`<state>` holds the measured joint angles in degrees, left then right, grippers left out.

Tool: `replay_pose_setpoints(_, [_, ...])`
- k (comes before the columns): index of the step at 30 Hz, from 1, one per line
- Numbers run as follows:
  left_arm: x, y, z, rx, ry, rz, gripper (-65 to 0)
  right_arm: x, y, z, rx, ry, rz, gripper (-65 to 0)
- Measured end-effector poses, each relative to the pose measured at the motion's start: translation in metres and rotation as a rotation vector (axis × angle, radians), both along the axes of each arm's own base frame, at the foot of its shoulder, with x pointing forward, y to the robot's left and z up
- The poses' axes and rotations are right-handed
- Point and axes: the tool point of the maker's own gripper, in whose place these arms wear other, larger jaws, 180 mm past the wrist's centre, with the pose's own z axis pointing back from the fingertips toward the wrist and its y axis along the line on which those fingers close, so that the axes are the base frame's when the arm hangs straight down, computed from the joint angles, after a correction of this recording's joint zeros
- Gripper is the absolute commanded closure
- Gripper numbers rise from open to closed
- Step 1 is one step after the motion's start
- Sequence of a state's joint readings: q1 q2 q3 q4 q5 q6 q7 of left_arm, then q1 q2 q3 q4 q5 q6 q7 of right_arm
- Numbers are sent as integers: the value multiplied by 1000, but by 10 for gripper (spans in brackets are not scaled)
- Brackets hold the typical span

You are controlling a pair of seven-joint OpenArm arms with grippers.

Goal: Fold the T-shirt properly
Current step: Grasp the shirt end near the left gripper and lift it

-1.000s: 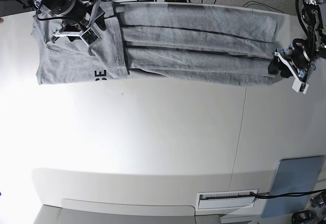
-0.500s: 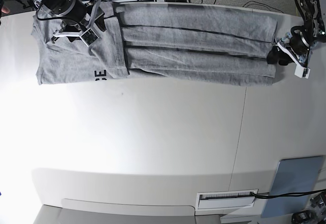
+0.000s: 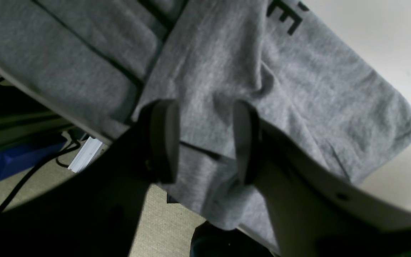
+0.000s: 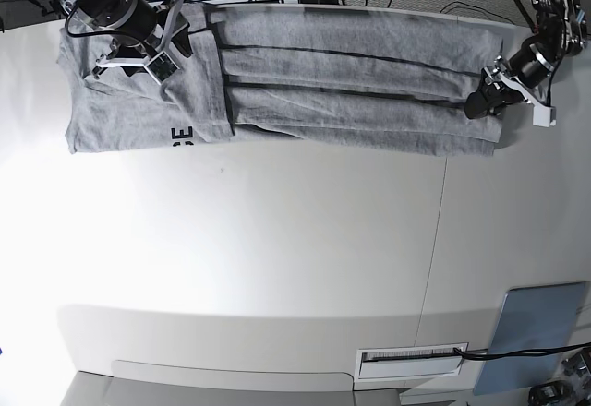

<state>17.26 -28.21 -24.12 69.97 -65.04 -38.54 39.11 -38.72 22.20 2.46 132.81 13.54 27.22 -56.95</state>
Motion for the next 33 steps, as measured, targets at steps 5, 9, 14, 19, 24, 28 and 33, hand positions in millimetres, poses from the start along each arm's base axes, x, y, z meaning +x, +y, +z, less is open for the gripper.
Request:
replay_pose_setpoints(5, [0, -12, -3, -39, -9, 14, -204, -1, -1, -1, -8, 10, -2, -249])
replay_pose_setpoints(9, [-1, -9, -5, -26, -4, 16, -5, -2, -2, -2, -12, 16, -3, -249])
replay_pose_setpoints(14, [3, -4, -5, 6, -33, 40, 0, -3, -2, -2, -13, 18, -4, -249])
replay_pose_setpoints(19, [6, 0, -3, 8, -43, 64, 0, -3, -2, -2, -14, 17, -4, -249])
replay_pose_setpoints(24, [11, 38, 9, 79, -74, 151, 0, 4, -24, -1, -118, -14, -45, -249])
replay_pose_setpoints(28, [10, 78, 29, 127, -108, 226, 0, 16, -51, 11, -174, -79, -116, -249])
replay_pose_setpoints(33, [12, 51, 42, 105, -101, 114, 0, 27, -66, 25, -179, -153, -152, -249])
